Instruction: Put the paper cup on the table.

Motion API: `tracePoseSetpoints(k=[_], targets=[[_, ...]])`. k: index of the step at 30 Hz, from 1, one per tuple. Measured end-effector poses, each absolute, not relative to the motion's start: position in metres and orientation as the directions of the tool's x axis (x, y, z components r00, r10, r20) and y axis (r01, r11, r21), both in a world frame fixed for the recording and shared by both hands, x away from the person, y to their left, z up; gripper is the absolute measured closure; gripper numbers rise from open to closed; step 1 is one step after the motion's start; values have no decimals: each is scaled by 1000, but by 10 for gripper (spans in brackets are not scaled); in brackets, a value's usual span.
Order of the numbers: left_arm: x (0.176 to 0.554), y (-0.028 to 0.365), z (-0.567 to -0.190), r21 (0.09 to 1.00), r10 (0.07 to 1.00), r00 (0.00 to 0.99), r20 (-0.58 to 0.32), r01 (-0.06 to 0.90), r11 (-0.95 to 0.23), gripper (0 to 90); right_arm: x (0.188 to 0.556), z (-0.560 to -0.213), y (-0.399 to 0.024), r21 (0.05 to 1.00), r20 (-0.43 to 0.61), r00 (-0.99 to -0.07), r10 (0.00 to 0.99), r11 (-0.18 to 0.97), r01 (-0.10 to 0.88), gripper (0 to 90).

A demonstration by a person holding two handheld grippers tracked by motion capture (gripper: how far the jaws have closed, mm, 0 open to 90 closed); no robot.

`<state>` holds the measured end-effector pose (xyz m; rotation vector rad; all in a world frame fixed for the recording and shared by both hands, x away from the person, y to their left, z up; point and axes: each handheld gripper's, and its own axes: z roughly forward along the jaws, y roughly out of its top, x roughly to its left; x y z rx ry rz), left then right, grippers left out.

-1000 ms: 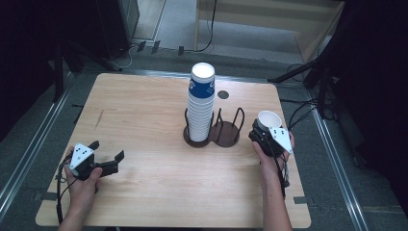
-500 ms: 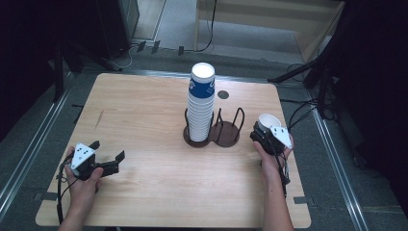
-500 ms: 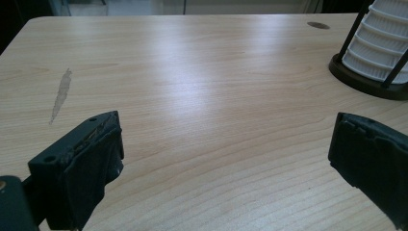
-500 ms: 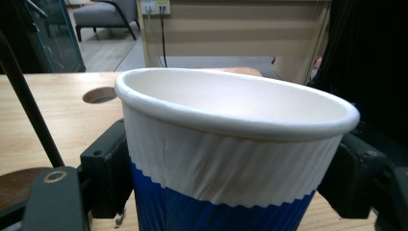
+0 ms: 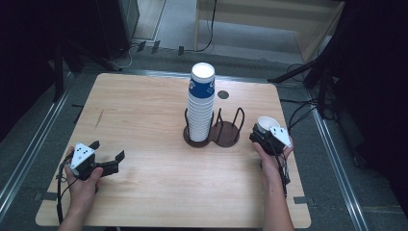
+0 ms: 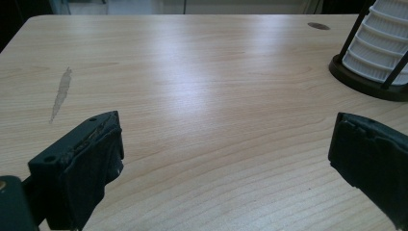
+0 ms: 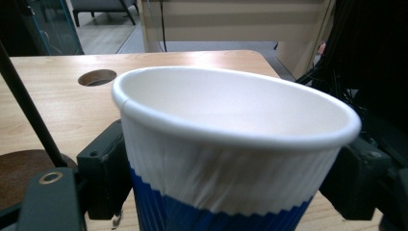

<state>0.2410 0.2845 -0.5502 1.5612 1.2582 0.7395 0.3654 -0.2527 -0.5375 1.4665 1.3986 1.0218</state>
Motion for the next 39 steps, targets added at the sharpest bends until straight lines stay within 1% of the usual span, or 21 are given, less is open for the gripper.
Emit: tracePoseSetpoints(k=[8, 11, 13, 15, 22, 27, 33, 39], targets=[[241, 285, -550, 929, 953, 283, -109, 370, -4, 0, 363, -537, -252, 950, 12, 27, 1000, -19, 312, 141], [241, 285, -550, 929, 953, 283, -109, 370, -4, 0, 361, -538, -253, 949, 15, 23, 1000, -21, 315, 115], [241, 285, -550, 929, 953, 284, -111, 370, -2, 0, 360, -537, -254, 948, 20, 4, 1000, -20, 318, 44], [241, 285, -550, 929, 952, 283, -112, 371, -1, 0, 359, -537, -254, 948, 17, -26, 1000, -8, 317, 0], [241, 285, -550, 929, 952, 283, -117, 371, 4, 0, 352, -530, -254, 951, 17, -49, 999, -1, 308, 0], [241, 285, -550, 928, 952, 285, -116, 372, 3, 0, 344, -528, -253, 952, -15, -60, 998, 32, 306, 0], [241, 285, -550, 928, 952, 286, -113, 371, -1, 0, 333, -522, -255, 955, 9, -69, 998, 12, 295, 0], [241, 285, -550, 929, 952, 286, -111, 371, -3, 0, 320, -517, -255, 961, 4, -81, 997, 19, 276, 0]])
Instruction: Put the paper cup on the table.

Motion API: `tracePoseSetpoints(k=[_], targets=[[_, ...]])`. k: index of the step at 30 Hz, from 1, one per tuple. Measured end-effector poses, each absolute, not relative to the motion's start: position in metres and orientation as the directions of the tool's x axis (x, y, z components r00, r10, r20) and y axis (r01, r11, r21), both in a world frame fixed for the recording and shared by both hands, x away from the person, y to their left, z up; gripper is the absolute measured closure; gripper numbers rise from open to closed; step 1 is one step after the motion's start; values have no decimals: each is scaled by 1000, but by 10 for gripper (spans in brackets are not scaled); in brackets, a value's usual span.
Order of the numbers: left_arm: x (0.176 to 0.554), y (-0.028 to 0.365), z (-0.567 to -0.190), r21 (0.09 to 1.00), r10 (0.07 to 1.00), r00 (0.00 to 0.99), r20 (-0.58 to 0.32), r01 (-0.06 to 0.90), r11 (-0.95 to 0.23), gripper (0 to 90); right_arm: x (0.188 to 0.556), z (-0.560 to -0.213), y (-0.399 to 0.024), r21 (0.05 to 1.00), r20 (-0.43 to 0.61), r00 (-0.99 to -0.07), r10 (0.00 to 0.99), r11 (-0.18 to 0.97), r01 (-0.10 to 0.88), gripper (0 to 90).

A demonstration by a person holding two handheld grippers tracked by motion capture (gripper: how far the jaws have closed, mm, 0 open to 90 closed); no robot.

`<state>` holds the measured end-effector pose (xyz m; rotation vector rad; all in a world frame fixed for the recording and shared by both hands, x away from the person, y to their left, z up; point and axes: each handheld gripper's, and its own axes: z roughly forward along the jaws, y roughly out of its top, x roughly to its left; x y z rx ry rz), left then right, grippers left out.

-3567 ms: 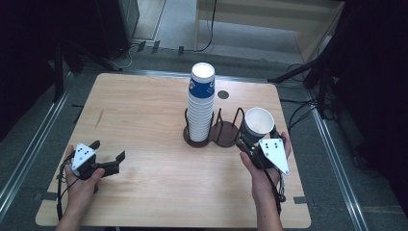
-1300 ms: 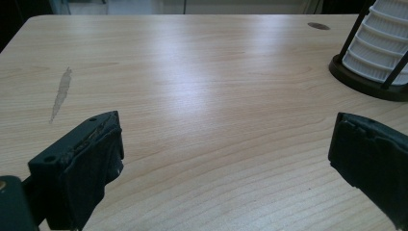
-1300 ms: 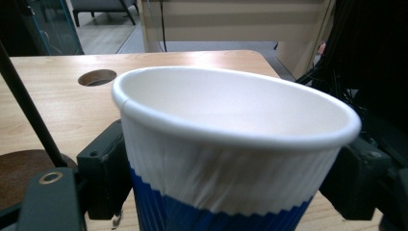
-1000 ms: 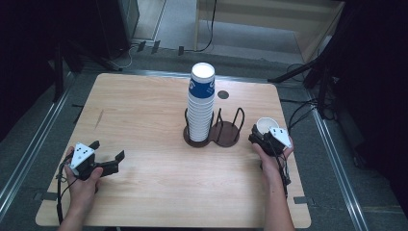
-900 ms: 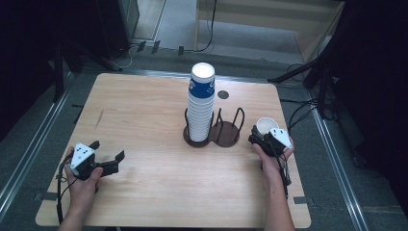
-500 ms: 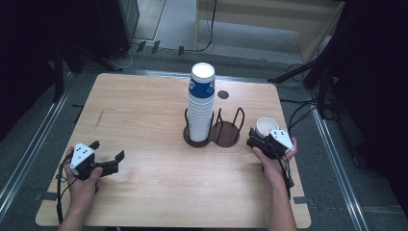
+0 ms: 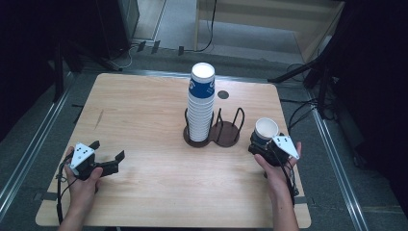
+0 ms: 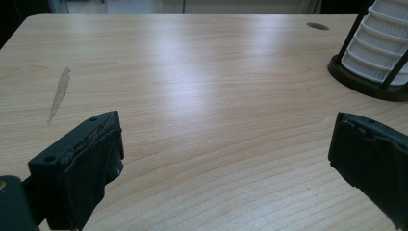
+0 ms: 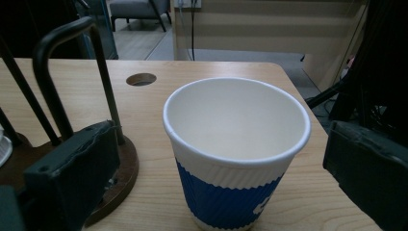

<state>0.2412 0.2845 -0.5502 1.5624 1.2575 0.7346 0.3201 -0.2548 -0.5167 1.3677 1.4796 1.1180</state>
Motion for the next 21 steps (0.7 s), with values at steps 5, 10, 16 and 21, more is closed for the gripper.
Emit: tracePoseSetpoints(k=[5, 10, 16, 21], targets=[[241, 284, -550, 929, 952, 286, -110, 370, -4, 0, 310, -513, -255, 964, 2, -86, 996, 21, 265, 0], [241, 285, -550, 929, 952, 286, -110, 370, -4, 0, 300, -513, -256, 966, -3, -93, 996, 27, 259, 0], [241, 285, -550, 929, 952, 286, -110, 370, -4, 0, 289, -514, -257, 967, -11, -106, 994, 38, 253, 0], [241, 284, -550, 929, 952, 285, -109, 369, -4, 0, 280, -514, -259, 967, -15, -115, 993, 44, 251, 0]])
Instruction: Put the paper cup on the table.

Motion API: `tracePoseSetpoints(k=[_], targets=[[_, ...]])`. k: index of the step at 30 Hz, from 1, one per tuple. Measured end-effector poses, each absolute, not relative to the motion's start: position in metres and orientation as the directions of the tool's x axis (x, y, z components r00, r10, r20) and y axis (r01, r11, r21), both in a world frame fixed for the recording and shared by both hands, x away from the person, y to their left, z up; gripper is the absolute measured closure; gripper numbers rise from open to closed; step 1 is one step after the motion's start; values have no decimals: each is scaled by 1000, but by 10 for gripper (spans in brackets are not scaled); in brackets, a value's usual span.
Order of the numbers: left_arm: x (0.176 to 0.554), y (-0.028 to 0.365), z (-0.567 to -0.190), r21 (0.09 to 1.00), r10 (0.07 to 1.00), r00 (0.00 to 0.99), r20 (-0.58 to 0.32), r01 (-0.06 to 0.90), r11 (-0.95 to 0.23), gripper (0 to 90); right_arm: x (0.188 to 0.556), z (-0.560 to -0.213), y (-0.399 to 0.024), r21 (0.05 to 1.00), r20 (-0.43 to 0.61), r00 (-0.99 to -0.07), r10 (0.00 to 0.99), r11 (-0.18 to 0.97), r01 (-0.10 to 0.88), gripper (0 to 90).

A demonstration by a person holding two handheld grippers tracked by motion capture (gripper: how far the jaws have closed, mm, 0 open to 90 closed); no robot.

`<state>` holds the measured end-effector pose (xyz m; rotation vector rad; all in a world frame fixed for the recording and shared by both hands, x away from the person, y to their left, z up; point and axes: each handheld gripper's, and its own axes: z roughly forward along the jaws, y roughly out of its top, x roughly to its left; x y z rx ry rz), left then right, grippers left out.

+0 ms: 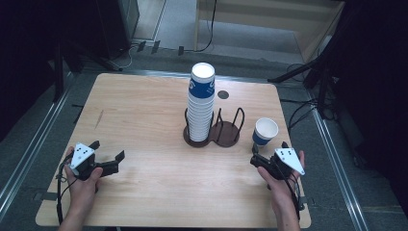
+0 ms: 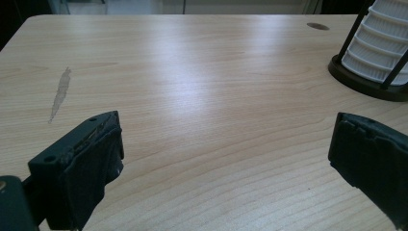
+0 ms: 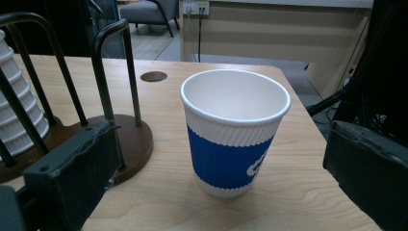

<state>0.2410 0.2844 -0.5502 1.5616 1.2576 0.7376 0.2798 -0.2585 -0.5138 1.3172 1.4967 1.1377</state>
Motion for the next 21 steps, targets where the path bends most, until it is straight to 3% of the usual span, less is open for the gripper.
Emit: tracePoseSetpoints(k=[21], targets=[[241, 285, -550, 930, 951, 288, -115, 369, 0, 0, 257, -518, -272, 968, -18, -118, 993, 47, 247, 0]])
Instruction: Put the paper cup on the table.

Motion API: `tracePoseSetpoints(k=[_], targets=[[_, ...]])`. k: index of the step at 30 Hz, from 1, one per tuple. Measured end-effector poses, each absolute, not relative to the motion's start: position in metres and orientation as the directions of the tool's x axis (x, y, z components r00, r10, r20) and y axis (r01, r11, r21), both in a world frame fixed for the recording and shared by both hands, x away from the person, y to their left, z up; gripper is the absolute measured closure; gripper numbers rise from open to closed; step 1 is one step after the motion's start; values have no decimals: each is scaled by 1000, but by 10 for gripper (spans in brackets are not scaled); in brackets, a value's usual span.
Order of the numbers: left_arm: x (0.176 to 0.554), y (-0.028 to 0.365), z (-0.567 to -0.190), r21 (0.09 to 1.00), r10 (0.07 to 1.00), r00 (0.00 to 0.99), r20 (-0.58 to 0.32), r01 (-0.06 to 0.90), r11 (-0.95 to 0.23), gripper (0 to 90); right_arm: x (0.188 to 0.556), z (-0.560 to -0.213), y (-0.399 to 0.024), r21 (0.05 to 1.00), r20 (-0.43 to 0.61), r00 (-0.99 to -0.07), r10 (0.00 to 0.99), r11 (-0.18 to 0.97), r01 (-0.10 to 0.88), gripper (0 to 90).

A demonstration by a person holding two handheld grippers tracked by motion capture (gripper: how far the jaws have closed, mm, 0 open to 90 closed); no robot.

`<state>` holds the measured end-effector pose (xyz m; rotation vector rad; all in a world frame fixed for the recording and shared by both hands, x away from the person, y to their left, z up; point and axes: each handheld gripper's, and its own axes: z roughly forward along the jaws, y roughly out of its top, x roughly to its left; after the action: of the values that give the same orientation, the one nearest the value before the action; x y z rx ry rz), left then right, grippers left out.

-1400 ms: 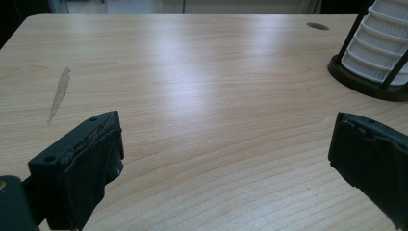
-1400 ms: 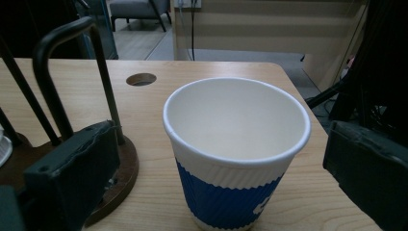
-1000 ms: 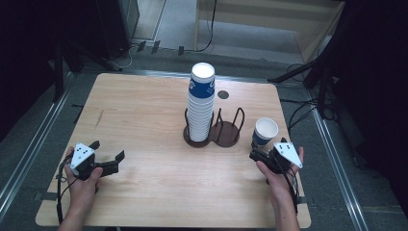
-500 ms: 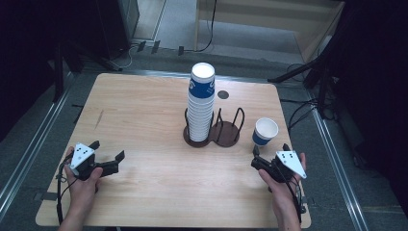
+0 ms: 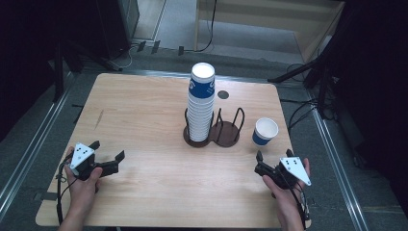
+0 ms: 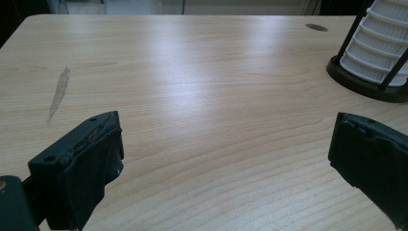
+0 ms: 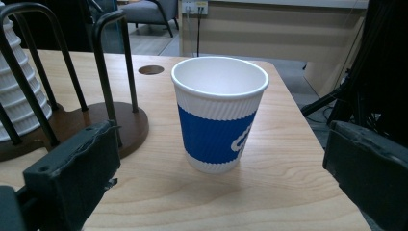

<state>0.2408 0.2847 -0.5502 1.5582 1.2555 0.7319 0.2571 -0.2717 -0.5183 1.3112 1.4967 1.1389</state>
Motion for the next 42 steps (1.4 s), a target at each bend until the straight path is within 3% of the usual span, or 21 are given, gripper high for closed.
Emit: tracePoseSetpoints(k=[42], targets=[[240, 288, -551, 928, 949, 276, -154, 370, 43, 0, 223, -547, -308, 960, -48, -80, 996, 68, 270, 10]])
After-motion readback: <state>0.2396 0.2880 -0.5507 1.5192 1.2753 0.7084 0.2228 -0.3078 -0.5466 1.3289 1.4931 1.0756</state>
